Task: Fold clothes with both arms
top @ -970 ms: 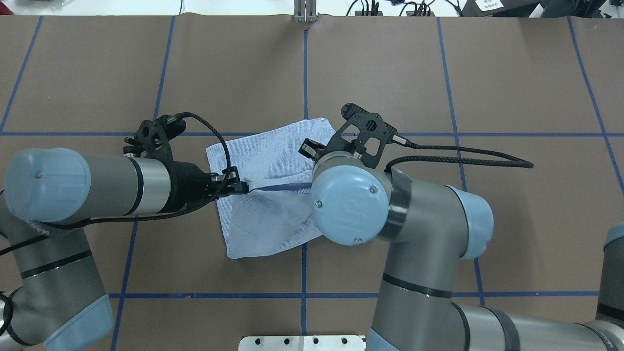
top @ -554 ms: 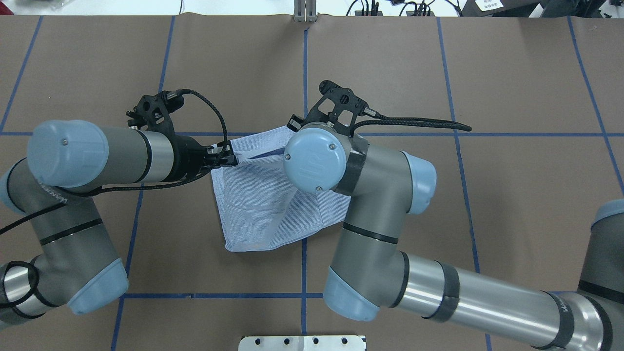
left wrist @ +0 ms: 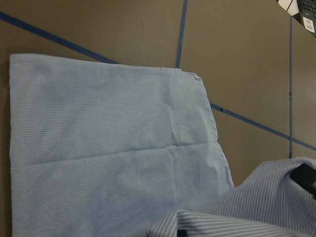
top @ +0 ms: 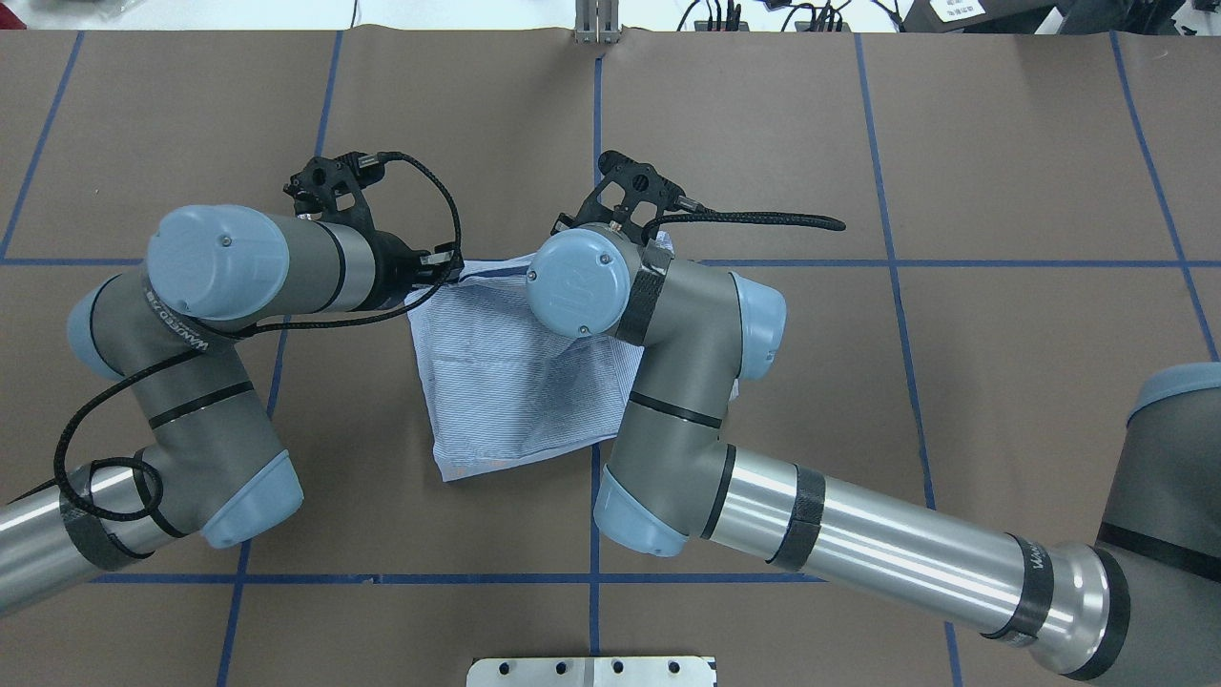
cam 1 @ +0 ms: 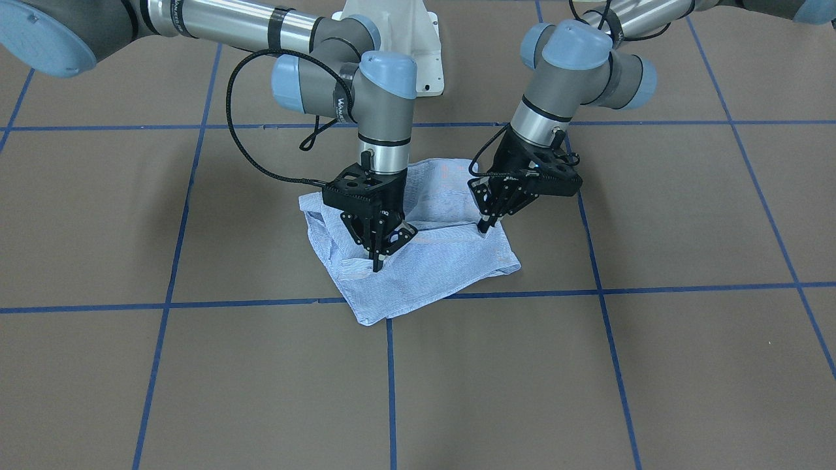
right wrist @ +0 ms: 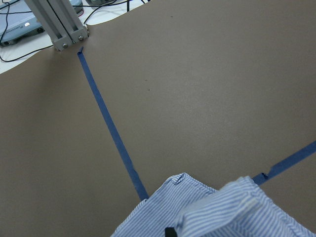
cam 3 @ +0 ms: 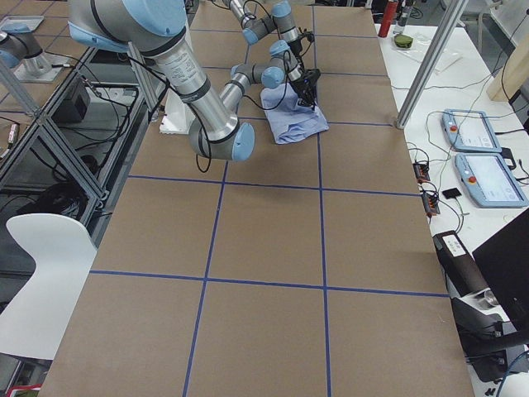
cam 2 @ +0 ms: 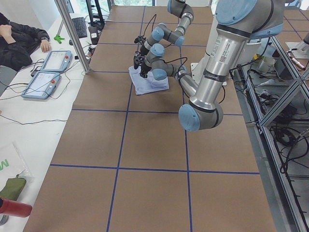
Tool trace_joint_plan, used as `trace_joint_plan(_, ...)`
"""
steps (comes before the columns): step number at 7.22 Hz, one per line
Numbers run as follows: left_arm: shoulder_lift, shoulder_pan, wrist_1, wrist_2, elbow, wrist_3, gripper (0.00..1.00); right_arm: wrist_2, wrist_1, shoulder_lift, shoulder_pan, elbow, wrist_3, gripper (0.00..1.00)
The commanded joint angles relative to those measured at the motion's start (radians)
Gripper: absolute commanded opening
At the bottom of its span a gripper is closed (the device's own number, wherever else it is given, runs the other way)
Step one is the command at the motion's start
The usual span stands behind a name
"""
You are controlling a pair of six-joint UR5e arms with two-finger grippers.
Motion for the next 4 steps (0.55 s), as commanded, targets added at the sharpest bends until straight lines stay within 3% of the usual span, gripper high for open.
trace_joint_plan(1,-0.001,-0.002,-0.004,0.023,0.061,0.021,0.0,0.013,0.043,0.027,0.003,-0.082,-0.016,0.0)
trace_joint_plan(3,-0.003,-0.001,-0.006,0.032,0.097,0.023,0.0,0.022,0.065,0.032,0.003,-0.104,-0.062,0.0)
trace_joint_plan(4,-0.006,-0.001,-0.006,0.044,0.104,0.023,0.0,0.029,0.072,0.032,0.003,-0.106,-0.065,0.08)
